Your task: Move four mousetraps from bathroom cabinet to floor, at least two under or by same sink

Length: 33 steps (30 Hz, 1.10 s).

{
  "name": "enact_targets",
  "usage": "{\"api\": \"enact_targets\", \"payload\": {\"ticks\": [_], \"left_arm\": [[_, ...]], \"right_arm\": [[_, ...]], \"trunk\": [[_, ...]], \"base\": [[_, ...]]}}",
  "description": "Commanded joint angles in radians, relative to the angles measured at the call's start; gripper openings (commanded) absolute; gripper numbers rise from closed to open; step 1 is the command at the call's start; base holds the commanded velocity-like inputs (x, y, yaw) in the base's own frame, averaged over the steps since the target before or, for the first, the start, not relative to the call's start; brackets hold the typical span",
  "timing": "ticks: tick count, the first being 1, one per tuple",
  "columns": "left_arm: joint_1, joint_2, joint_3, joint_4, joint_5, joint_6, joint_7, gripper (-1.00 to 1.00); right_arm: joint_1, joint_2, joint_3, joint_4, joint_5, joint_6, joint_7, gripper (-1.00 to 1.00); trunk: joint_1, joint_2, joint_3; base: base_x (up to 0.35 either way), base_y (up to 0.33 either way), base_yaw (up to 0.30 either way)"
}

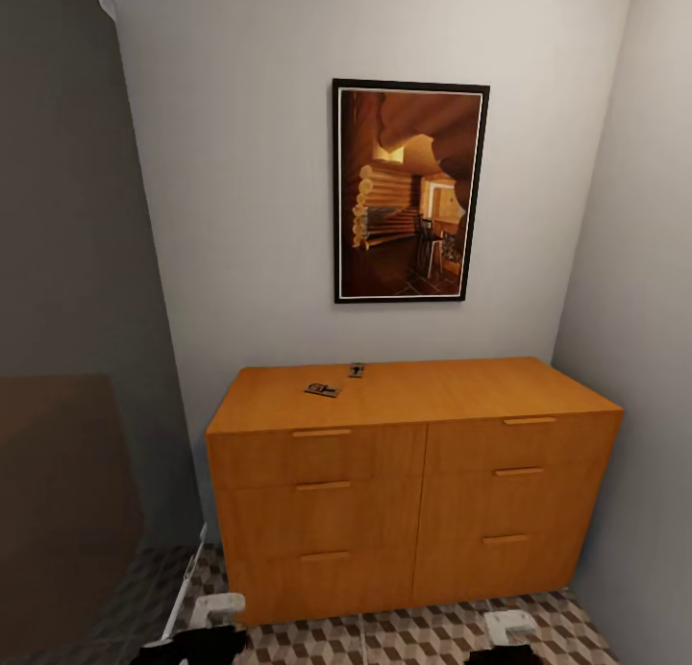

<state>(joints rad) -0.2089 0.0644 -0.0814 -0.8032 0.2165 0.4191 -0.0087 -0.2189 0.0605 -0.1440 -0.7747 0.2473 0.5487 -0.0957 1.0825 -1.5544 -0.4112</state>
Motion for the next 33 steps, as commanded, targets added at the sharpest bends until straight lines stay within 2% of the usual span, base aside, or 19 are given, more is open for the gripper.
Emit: {"api": "enact_targets", "payload": {"ticks": [1, 6, 7, 8, 12, 13, 18, 20, 26, 33], "left_arm": [[0.000, 0.004, -0.002, -0.018, 0.006, 0.014, 0.001, 1.00], [-0.001, 0.019, -0.002, -0.111, 0.006, 0.060, 0.001, 1.00], [-0.001, 0.023, -0.002, -0.154, 0.006, 0.084, 0.001, 1.00], [-0.001, 0.023, -0.002, -0.154, 0.006, 0.084, 0.001, 1.00], [0.000, 0.028, -0.001, -0.284, 0.005, 0.173, 0.003, 1.00], [-0.001, 0.029, -0.001, -0.351, 0.005, 0.219, 0.003, 1.00], [0.000, 0.028, -0.002, -0.526, 0.004, 0.344, 0.004, 1.00], [0.000, 0.027, -0.003, -0.605, 0.005, 0.412, 0.004, 1.00], [0.000, 0.026, -0.004, -0.680, 0.006, 0.491, 0.004, 1.00], [-0.006, 0.023, -0.004, -0.728, 0.007, 0.531, 0.003, 1.00]], "right_arm": [[0.000, 0.002, -0.003, -0.018, 0.004, 0.014, 0.001, 1.00], [0.000, 0.002, -0.004, -0.103, 0.004, 0.055, 0.001, 1.00], [0.000, 0.004, -0.005, -0.142, 0.004, 0.074, 0.001, 1.00], [0.000, 0.004, -0.005, -0.142, 0.004, 0.074, 0.001, 1.00], [0.000, 0.002, -0.005, -0.254, 0.004, 0.147, 0.001, 1.00], [0.000, 0.001, -0.005, -0.309, 0.004, 0.186, 0.001, 1.00], [0.000, -0.002, -0.002, -0.473, 0.003, 0.300, 0.001, 1.00], [0.000, -0.003, 0.001, -0.579, 0.003, 0.377, 0.001, 1.00], [0.000, -0.005, 0.004, -0.709, 0.004, 0.496, 0.001, 1.00], [0.004, -0.009, 0.006, -0.778, 0.006, 0.498, 0.001, 1.00]], "trunk": [[0.000, -0.001, -0.001], [0.000, -0.001, -0.001], [0.000, -0.001, -0.001], [0.000, -0.001, -0.001], [0.000, -0.001, -0.001], [0.000, -0.001, -0.001], [0.000, -0.001, -0.001], [0.000, -0.001, -0.001], [0.000, -0.001, -0.001], [0.000, -0.001, -0.001]], "base": [[0.000, 0.000, 0.000], [0.000, 0.000, 0.000], [0.000, 0.000, 0.000], [0.000, 0.000, 0.000], [0.000, 0.000, 0.000], [0.000, 0.000, 0.000], [0.000, 0.000, 0.000], [0.000, 0.000, 0.000], [0.000, 0.000, 0.000], [0.000, 0.000, 0.000]]}}
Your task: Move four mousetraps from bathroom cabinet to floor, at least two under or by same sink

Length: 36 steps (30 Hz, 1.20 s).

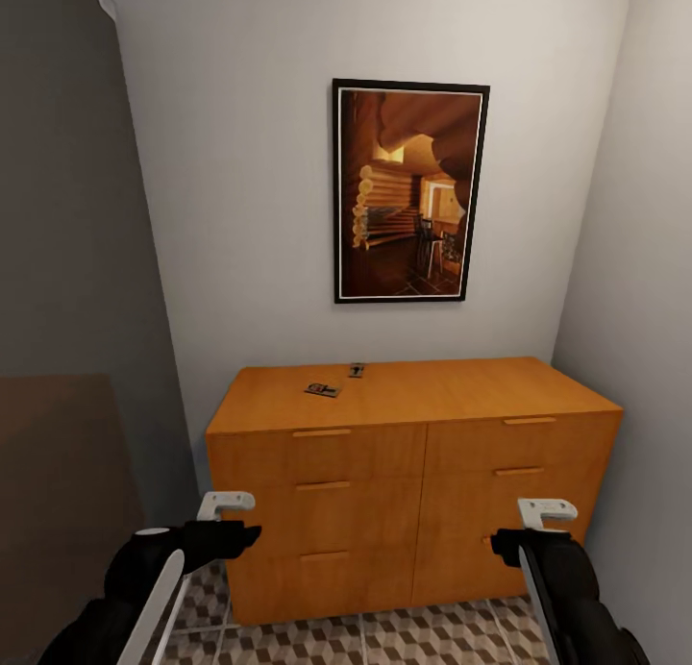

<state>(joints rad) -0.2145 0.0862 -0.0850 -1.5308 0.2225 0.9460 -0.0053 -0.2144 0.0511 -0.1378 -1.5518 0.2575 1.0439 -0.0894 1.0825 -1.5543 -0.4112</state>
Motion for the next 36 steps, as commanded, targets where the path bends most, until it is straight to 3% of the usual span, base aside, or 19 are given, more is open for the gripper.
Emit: {"api": "enact_targets", "payload": {"ticks": [1, 5, 6, 14, 15, 19, 20, 27, 28, 36], "left_arm": [[-0.002, 0.000, -0.001, -0.003, 0.001, 0.005, -0.001, 1.00], [-0.004, -0.001, -0.001, -0.007, 0.001, 0.009, -0.002, 1.00], [-0.012, -0.002, -0.001, -0.010, 0.001, 0.011, -0.003, 1.00], [-0.053, -0.004, -0.002, -0.011, 0.001, 0.033, -0.004, 1.00], [-0.108, -0.004, -0.003, -0.010, 0.001, 0.040, -0.004, 1.00], [-0.193, -0.006, -0.006, -0.010, 0.002, 0.046, -0.004, 1.00], [-0.239, -0.012, -0.007, -0.010, 0.003, 0.047, -0.004, 1.00], [-0.386, -0.066, -0.011, -0.008, -0.004, 0.054, -0.001, 1.00], [-0.440, -0.084, -0.012, -0.006, -0.009, 0.056, 0.000, 1.00], [-0.552, -0.099, -0.014, 0.002, -0.017, 0.061, -0.001, 1.00]], "right_arm": [[-0.001, 0.000, 0.000, -0.003, -0.005, 0.003, -0.006, 1.00], [-0.008, 0.000, 0.000, -0.008, -0.004, 0.003, -0.006, 1.00], [-0.055, 0.000, 0.000, -0.010, -0.005, 0.003, -0.006, 1.00], [-0.195, -0.001, 0.000, -0.009, -0.006, 0.003, -0.007, 1.00], [-0.253, -0.001, 0.000, -0.008, -0.006, 0.003, -0.007, 1.00], [-0.325, 0.000, 0.000, -0.008, -0.006, 0.003, -0.007, 1.00], [-0.359, 0.000, 0.000, -0.007, -0.004, 0.003, -0.007, 1.00], [-0.474, 0.001, 0.001, -0.006, -0.001, 0.003, -0.007, 1.00], [-0.520, 0.001, 0.001, -0.004, -0.002, 0.003, -0.007, 1.00], [-0.612, 0.010, 0.002, 0.039, -0.004, 0.003, -0.011, 1.00]], "trunk": [[0.000, -0.001, -0.001], [0.000, -0.001, -0.001], [0.000, -0.001, -0.001], [0.000, -0.001, -0.001], [0.000, -0.001, -0.001], [0.000, -0.001, -0.001], [0.000, -0.001, -0.001], [0.000, -0.001, -0.001], [0.000, -0.001, -0.001], [0.000, -0.001, -0.001]], "base": [[0.000, 0.000, 0.000], [0.000, 0.000, 0.000], [0.000, 0.000, 0.000], [0.000, 0.000, 0.000], [0.000, 0.000, 0.000], [0.000, 0.000, 0.000], [0.000, 0.000, 0.000], [0.000, 0.000, 0.000], [0.000, 0.000, 0.000], [0.000, 0.000, 0.000]]}}
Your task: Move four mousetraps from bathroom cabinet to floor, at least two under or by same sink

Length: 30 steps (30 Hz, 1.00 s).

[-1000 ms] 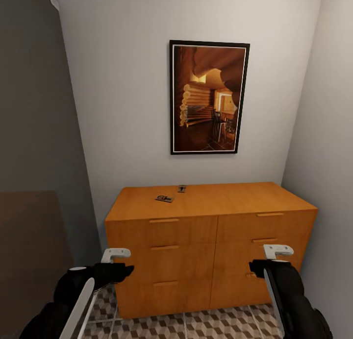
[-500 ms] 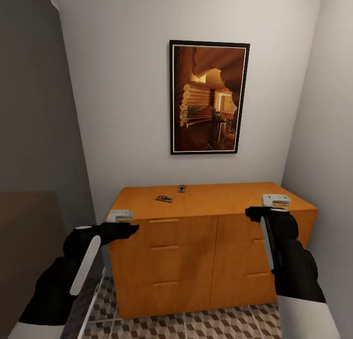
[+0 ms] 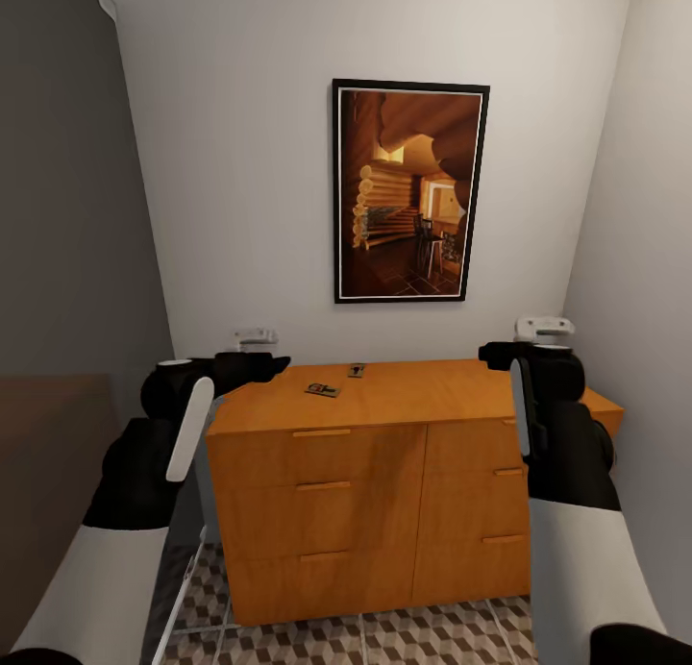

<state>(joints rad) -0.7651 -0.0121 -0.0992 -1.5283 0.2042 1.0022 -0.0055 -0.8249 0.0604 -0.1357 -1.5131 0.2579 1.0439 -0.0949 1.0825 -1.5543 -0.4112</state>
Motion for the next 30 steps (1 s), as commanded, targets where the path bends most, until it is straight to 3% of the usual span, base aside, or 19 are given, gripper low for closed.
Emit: {"api": "enact_targets", "payload": {"ticks": [1, 6, 11, 17, 19, 24, 30], "left_arm": [[-0.008, 0.001, 0.000, 0.000, 0.001, 0.005, -0.001, 1.00], [-0.028, 0.017, -0.001, 0.001, -0.001, 0.005, -0.003, 1.00], [-0.034, 0.028, -0.003, 0.002, -0.003, 0.011, 0.003, 1.00], [-0.035, 0.027, -0.006, 0.004, -0.039, 0.026, 0.021, 1.00], [-0.035, 0.026, -0.007, 0.007, -0.055, 0.027, 0.024, 1.00], [-0.036, 0.025, -0.027, 0.011, -0.070, 0.028, 0.025, 1.00], [-0.036, 0.024, -0.046, 0.014, -0.072, 0.029, 0.025, 1.00]], "right_arm": [[-0.008, 0.002, 0.000, 0.012, -0.004, 0.003, -0.007, 1.00], [-0.036, 0.013, 0.000, 0.104, -0.002, 0.003, -0.011, 1.00], [-0.045, 0.046, 0.011, 0.152, -0.001, 0.003, -0.006, 1.00], [-0.047, 0.071, 0.080, 0.153, 0.000, 0.003, -0.003, 1.00], [-0.048, 0.074, 0.111, 0.144, -0.002, 0.003, -0.003, 1.00], [-0.048, 0.077, 0.142, 0.139, -0.007, 0.003, -0.003, 1.00], [-0.048, 0.077, 0.151, 0.147, -0.020, 0.003, -0.001, 1.00]], "trunk": [[0.000, -0.001, -0.001], [0.000, -0.001, -0.001], [0.000, -0.001, -0.001], [0.000, -0.001, -0.001], [0.000, -0.001, -0.001], [0.000, -0.001, -0.001], [0.000, -0.001, -0.001]], "base": [[0.000, 0.000, 0.000], [0.000, 0.000, 0.000], [0.000, 0.000, 0.000], [0.064, 0.000, 0.000], [0.245, 0.000, 0.000], [0.287, 0.000, 0.000], [0.315, 0.000, 0.000]]}}
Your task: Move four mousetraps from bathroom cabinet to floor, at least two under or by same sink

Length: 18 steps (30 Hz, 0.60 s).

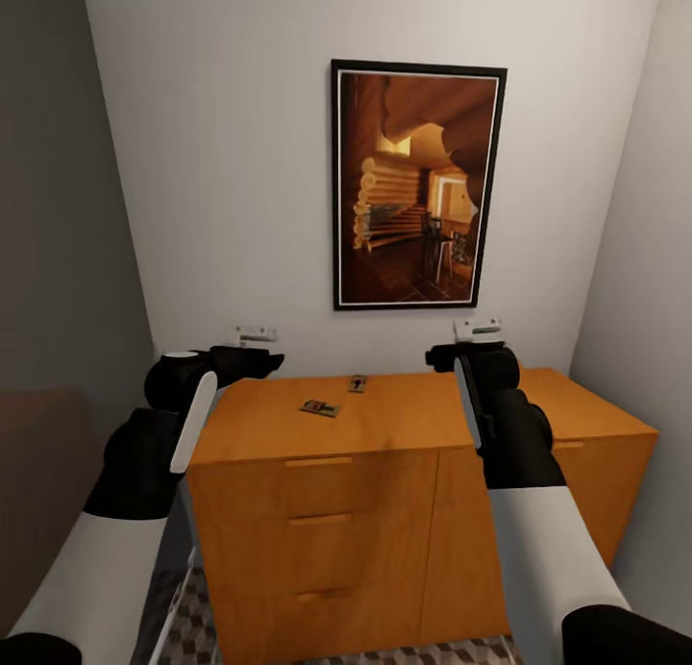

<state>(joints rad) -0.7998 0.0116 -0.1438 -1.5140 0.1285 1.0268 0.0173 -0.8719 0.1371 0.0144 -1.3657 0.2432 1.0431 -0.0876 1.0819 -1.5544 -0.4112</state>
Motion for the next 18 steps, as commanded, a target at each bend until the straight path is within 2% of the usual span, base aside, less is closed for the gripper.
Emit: {"api": "enact_targets", "payload": {"ticks": [1, 6, 7, 8, 9, 10, 11, 12, 15, 16, 18], "left_arm": [[-0.001, 0.000, -0.005, 0.002, 0.007, 0.004, 0.001, 1.00], [-0.001, -0.004, -0.005, 0.003, 0.009, 0.004, 0.000, 1.00], [-0.001, -0.011, -0.006, 0.003, 0.009, 0.005, -0.001, 1.00], [-0.001, -0.013, -0.006, 0.003, 0.009, 0.006, -0.001, 1.00], [-0.001, -0.013, -0.006, 0.003, 0.009, 0.006, -0.001, 1.00], [-0.001, -0.014, -0.006, 0.003, 0.009, 0.006, -0.001, 1.00], [-0.001, -0.015, -0.006, 0.003, 0.010, 0.008, -0.002, 1.00], [-0.001, -0.016, -0.006, 0.003, 0.010, 0.010, -0.002, 1.00], [-0.001, -0.015, -0.007, 0.003, 0.011, 0.012, -0.002, 1.00], [-0.001, -0.015, -0.007, 0.004, 0.014, 0.013, -0.004, 1.00], [-0.001, -0.014, -0.007, 0.004, 0.016, 0.013, -0.006, 1.00]], "right_arm": [[-0.001, -0.003, 0.002, 0.003, -0.025, 0.004, -0.007, 1.00], [-0.006, -0.009, 0.002, 0.003, -0.066, 0.004, 0.004, 1.00], [-0.032, -0.013, 0.003, 0.008, -0.125, 0.004, 0.023, 1.00], [-0.053, -0.014, 0.003, 0.020, -0.158, 0.004, 0.032, 1.00], [-0.053, -0.014, 0.003, 0.020, -0.158, 0.004, 0.032, 1.00], [-0.065, -0.015, 0.004, 0.030, -0.175, 0.004, 0.036, 1.00], [-0.093, -0.016, 0.004, 0.058, -0.209, 0.004, 0.043, 1.00], [-0.180, -0.027, 0.006, 0.166, -0.306, 0.004, 0.052, 1.00], [-0.234, -0.043, 0.008, 0.247, -0.365, 0.004, 0.055, 1.00], [-0.296, -0.056, 0.030, 0.332, -0.434, 0.004, 0.056, 1.00], [-0.319, -0.059, 0.059, 0.355, -0.463, 0.004, 0.056, 1.00]], "trunk": [[0.001, -0.001, -0.001], [0.001, -0.001, -0.001], [0.001, -0.001, -0.001], [0.001, -0.001, -0.001], [0.001, -0.001, -0.001], [0.001, -0.001, -0.001], [0.001, -0.001, -0.001], [0.001, -0.001, -0.001], [0.001, -0.001, -0.001], [0.001, -0.001, -0.001], [0.001, -0.001, -0.001]], "base": [[0.322, 0.000, 0.000], [0.253, 0.000, 0.000], [0.069, 0.000, 0.000], [0.044, 0.000, 0.000], [0.044, 0.000, 0.000], [0.035, 0.000, 0.000], [0.023, 0.000, 0.000], [0.007, 0.000, 0.000], [0.005, 0.000, 0.000], [0.002, 0.000, 0.000], [0.001, 0.000, 0.000]]}}
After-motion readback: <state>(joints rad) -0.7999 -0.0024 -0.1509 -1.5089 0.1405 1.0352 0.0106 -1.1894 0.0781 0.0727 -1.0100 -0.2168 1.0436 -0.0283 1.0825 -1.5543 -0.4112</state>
